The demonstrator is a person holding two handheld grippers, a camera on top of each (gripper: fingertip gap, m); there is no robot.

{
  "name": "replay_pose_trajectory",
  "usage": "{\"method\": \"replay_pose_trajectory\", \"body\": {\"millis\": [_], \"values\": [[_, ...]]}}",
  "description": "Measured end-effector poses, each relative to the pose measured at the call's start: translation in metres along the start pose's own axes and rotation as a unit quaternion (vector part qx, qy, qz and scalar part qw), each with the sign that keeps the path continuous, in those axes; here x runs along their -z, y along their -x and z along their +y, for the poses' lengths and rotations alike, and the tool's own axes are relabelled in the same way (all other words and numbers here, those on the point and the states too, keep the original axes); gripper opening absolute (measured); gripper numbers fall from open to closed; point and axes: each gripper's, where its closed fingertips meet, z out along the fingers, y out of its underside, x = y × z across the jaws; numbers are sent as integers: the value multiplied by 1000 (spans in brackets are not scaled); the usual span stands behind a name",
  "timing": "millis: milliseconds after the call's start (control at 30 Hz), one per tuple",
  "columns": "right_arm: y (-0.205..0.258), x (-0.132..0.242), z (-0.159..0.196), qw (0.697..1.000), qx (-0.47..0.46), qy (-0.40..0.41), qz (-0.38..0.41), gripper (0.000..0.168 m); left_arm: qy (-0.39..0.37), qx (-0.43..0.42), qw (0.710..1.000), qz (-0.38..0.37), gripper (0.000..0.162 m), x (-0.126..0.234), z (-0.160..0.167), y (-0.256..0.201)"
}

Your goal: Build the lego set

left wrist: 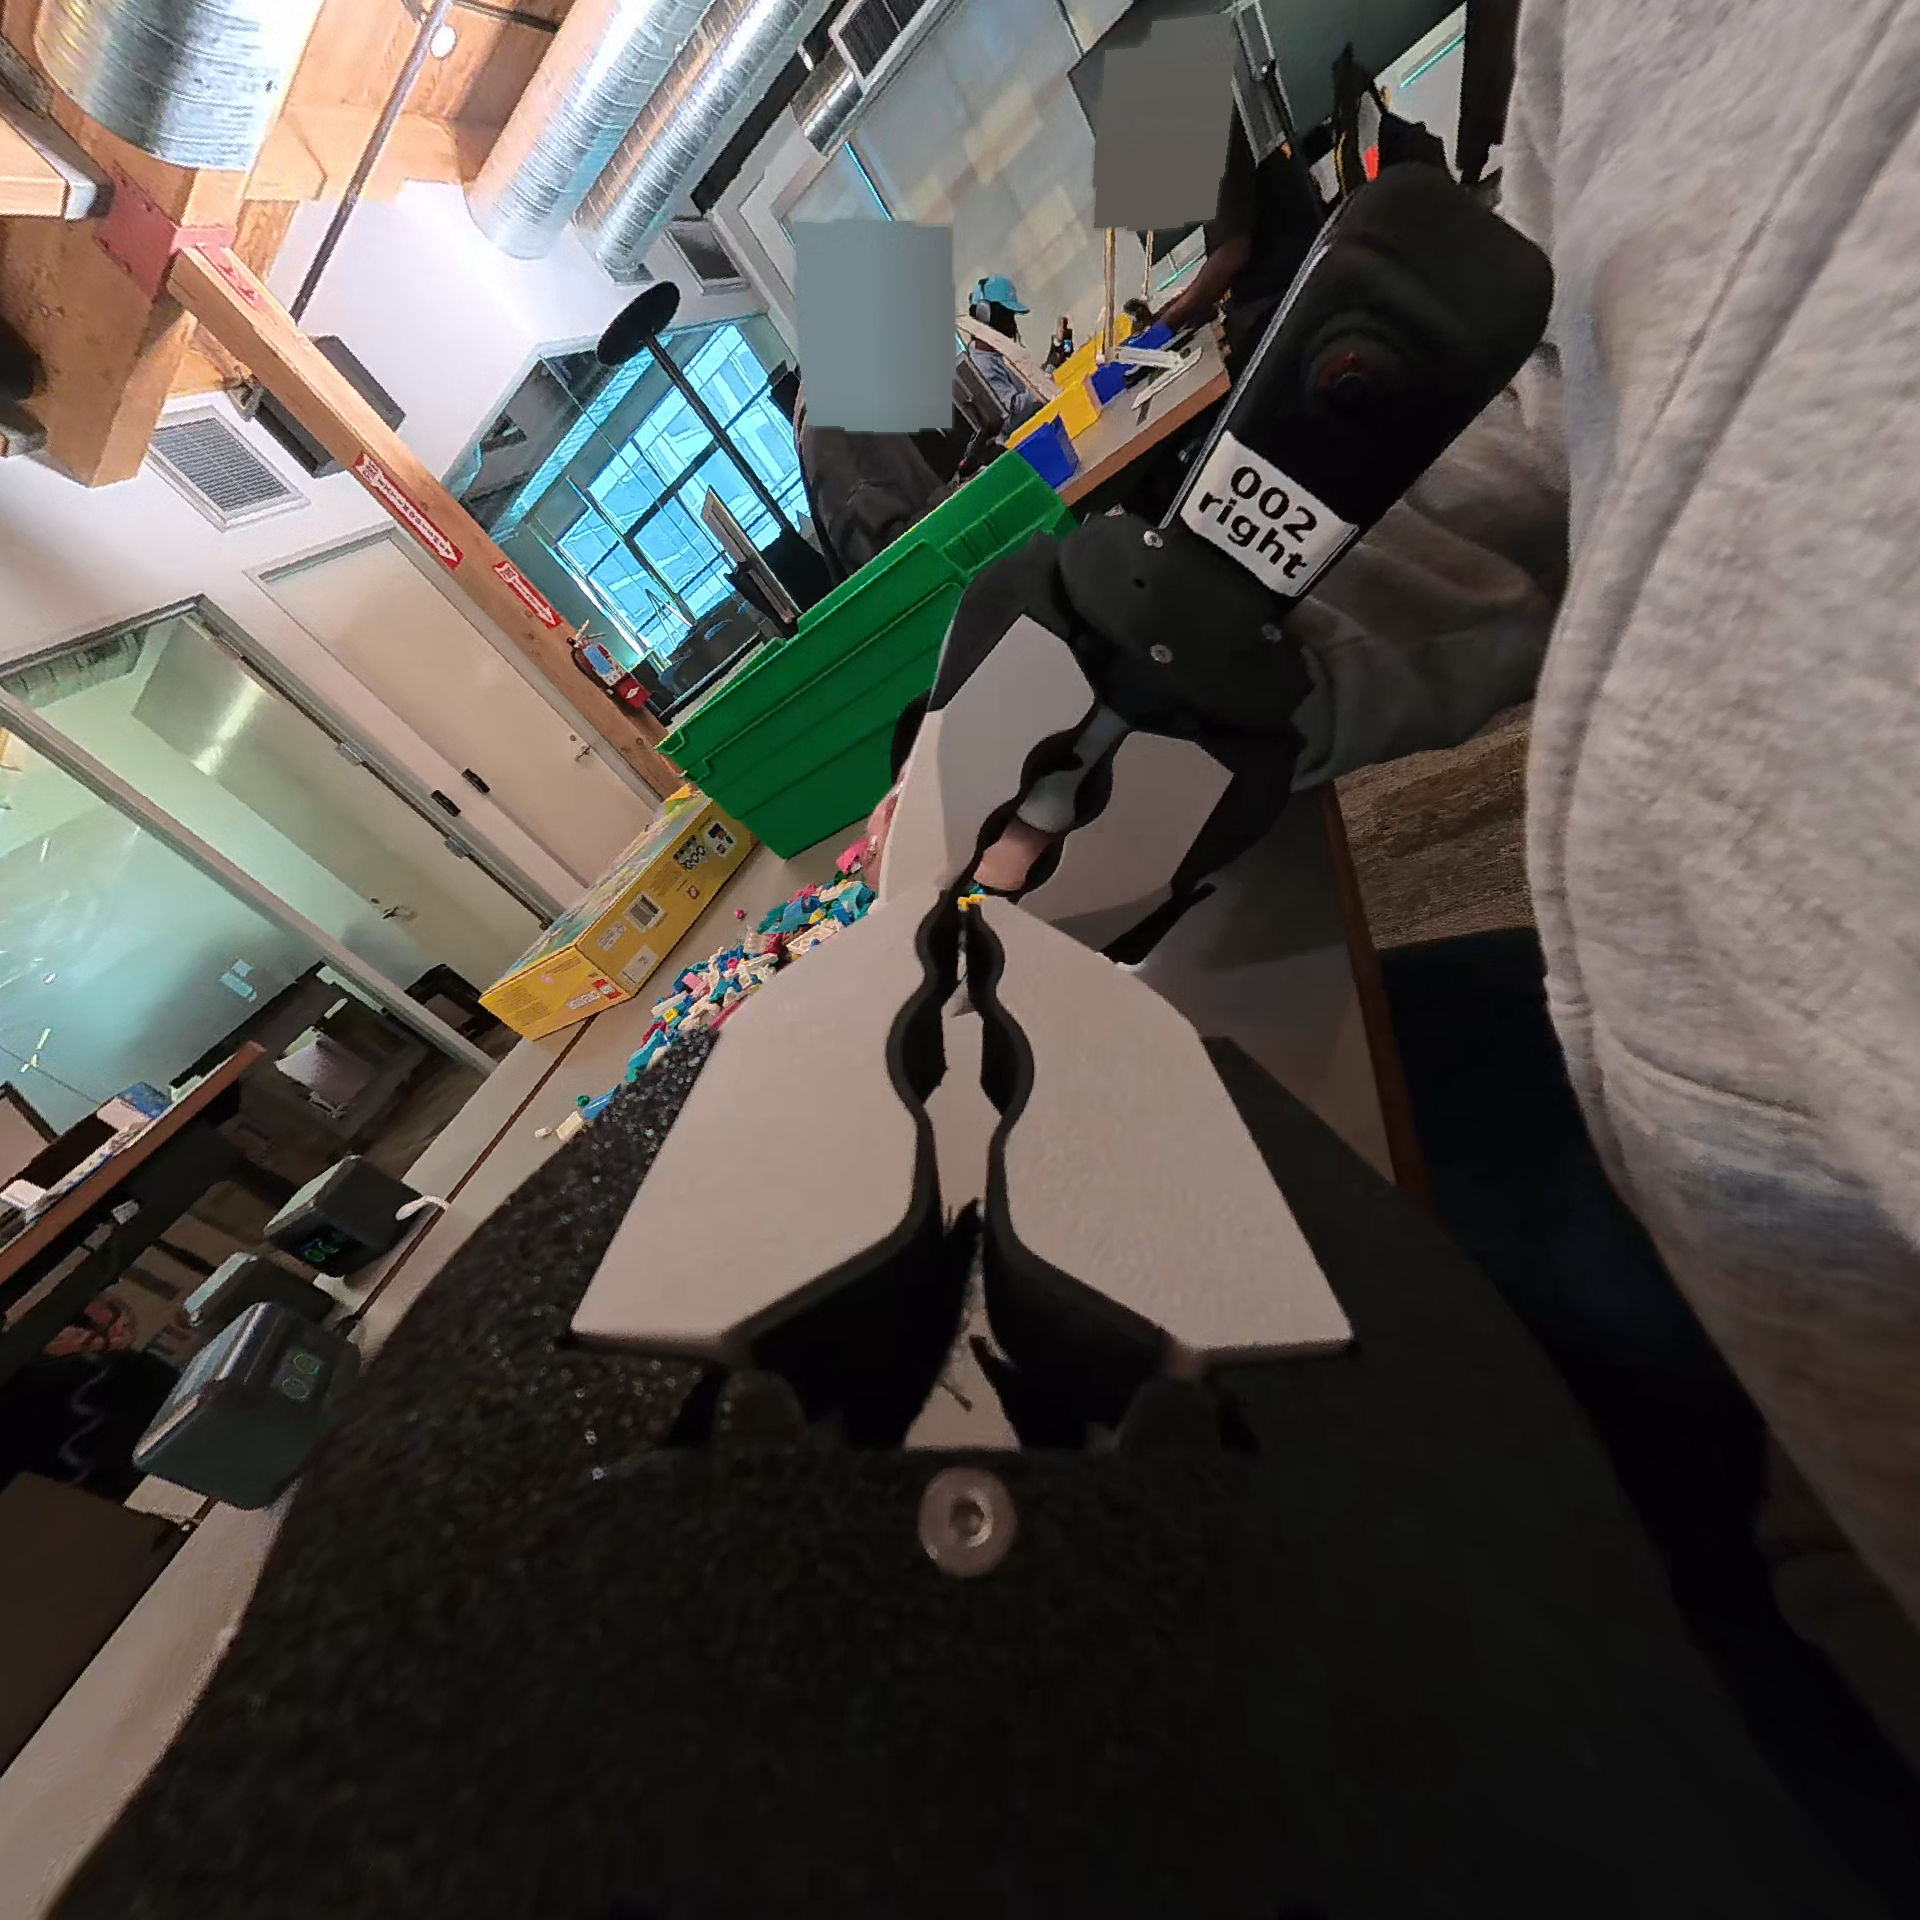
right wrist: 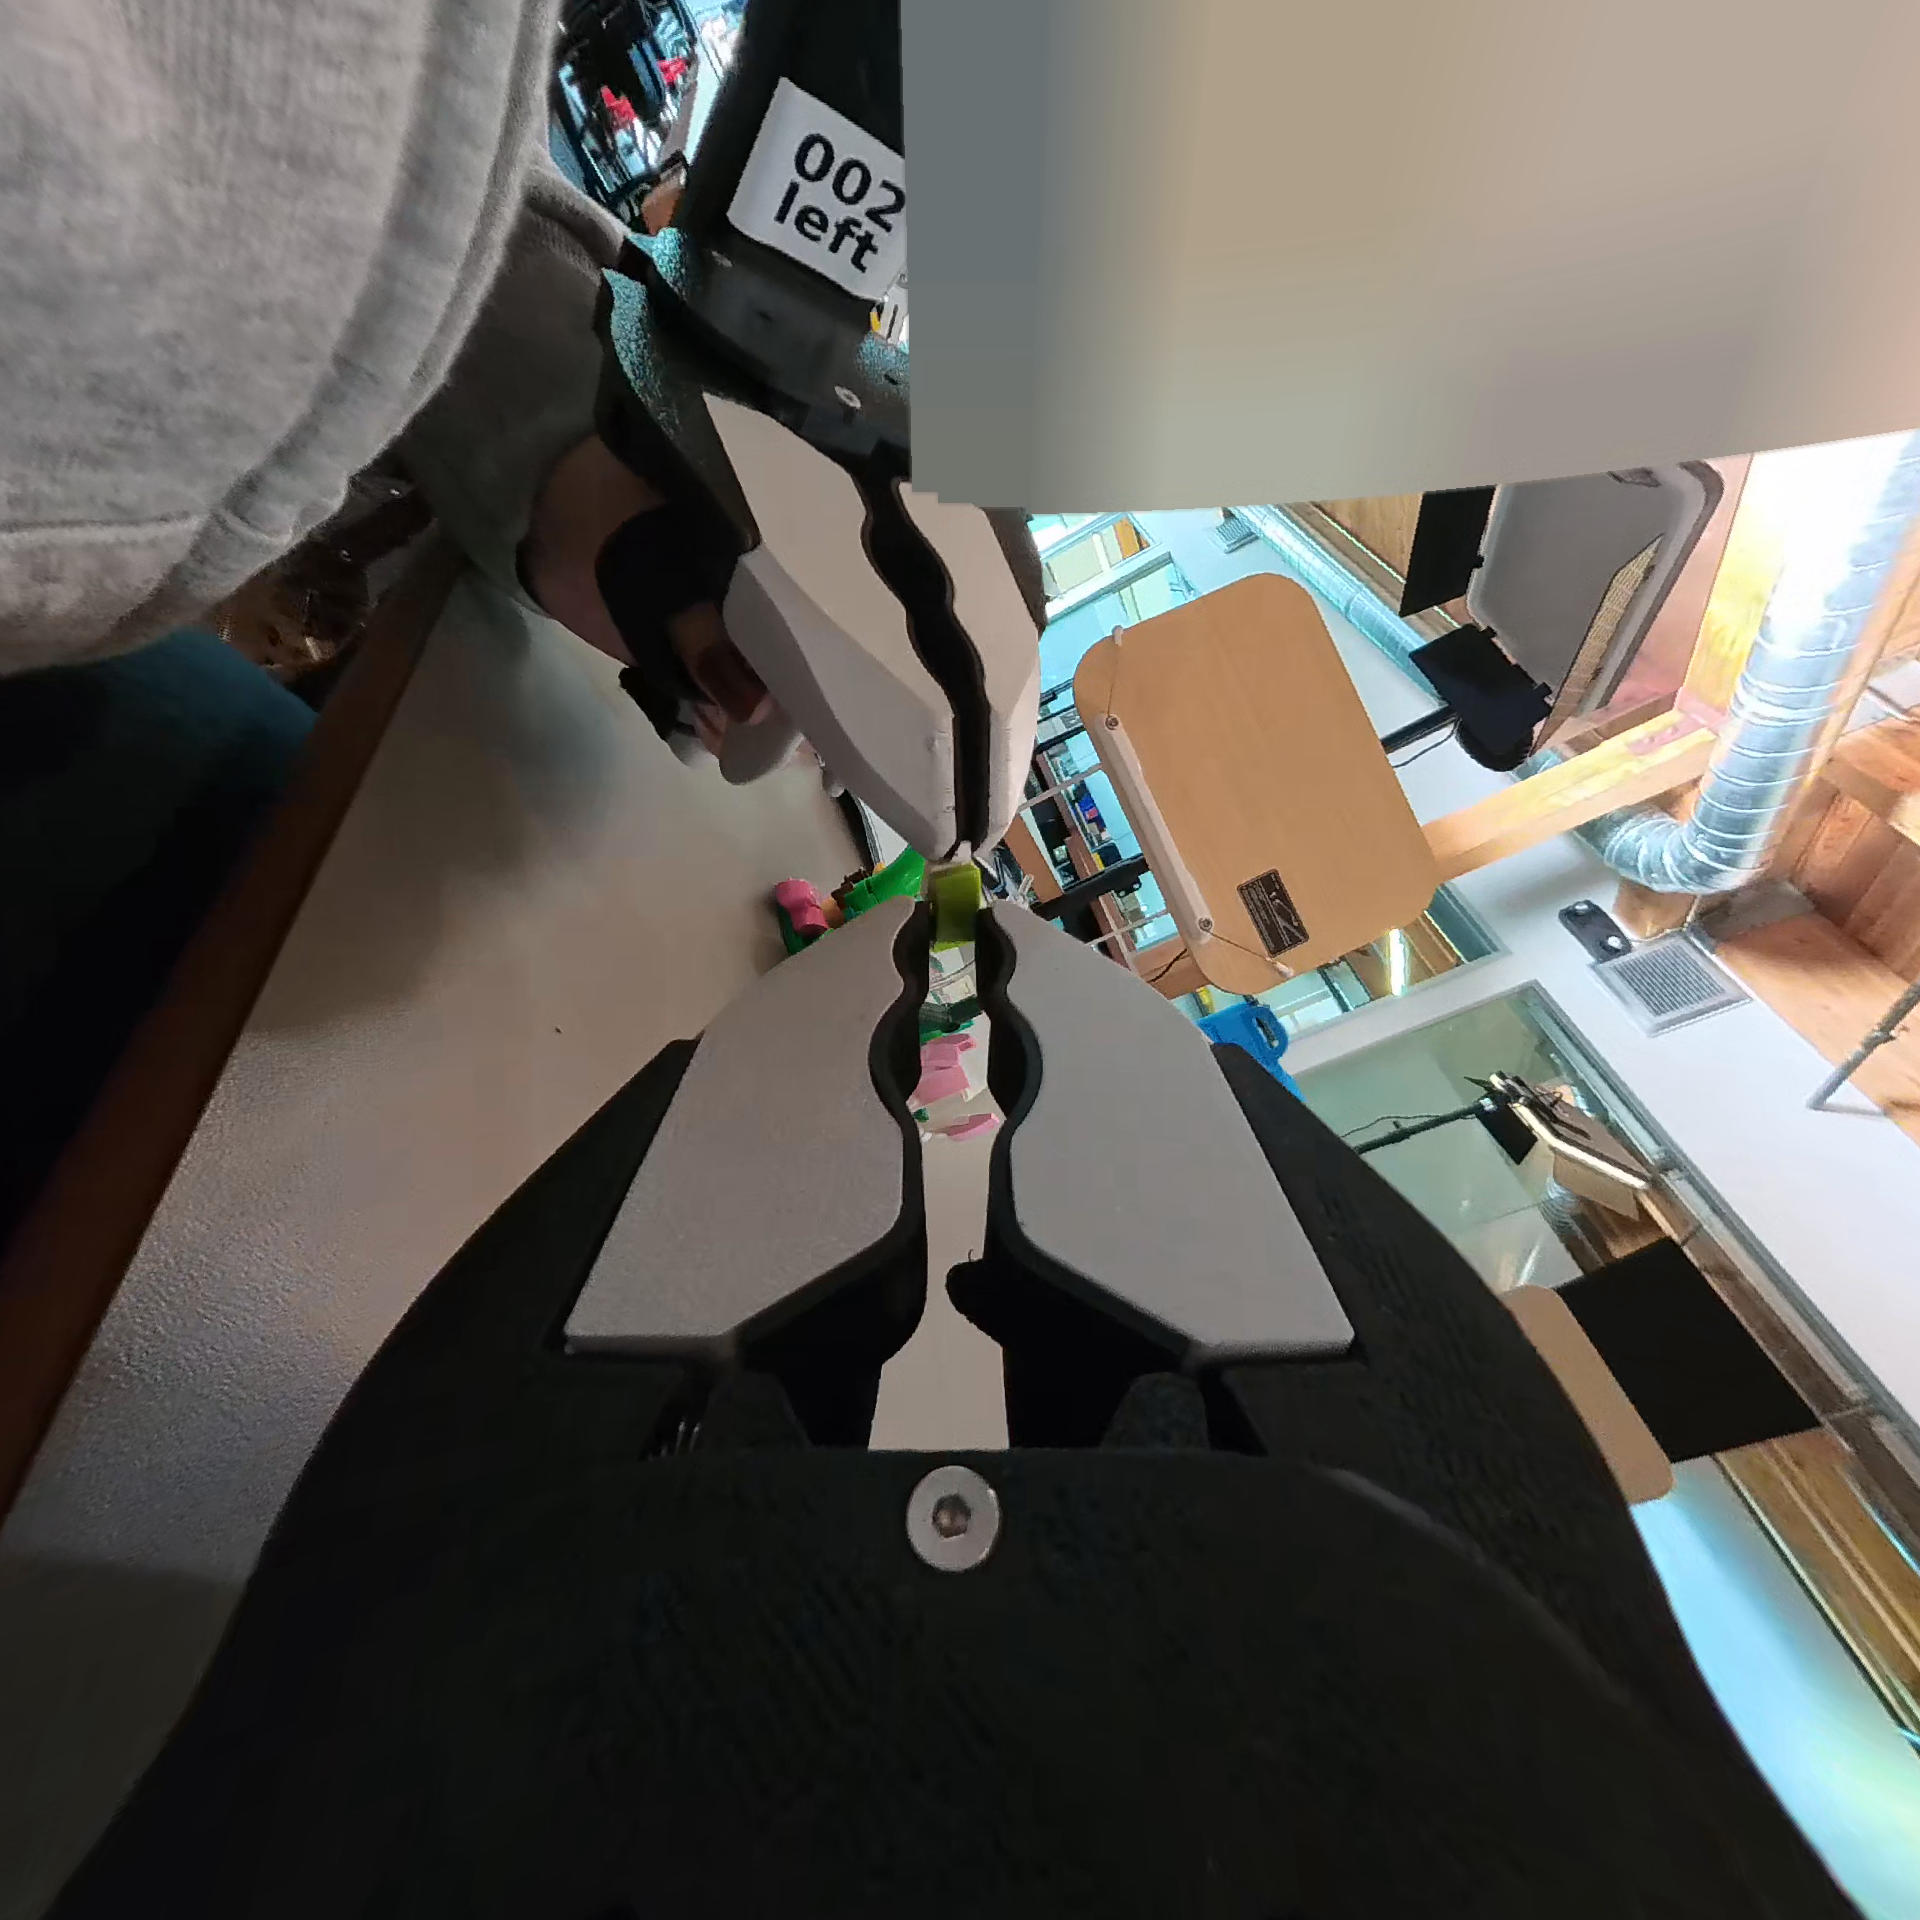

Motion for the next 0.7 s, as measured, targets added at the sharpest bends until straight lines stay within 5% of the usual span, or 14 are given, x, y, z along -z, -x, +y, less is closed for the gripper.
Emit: {"method": "replay_pose_trajectory", "body": {"millis": [467,700], "values": [[3,-5,7,999,-35,19,-8,6,3,52,999,-7,1,-1,6,5],[-6,-12,-6,986,-164,-2,-18,7,-70,156,985,-11,0,-2,-9,21]]}}
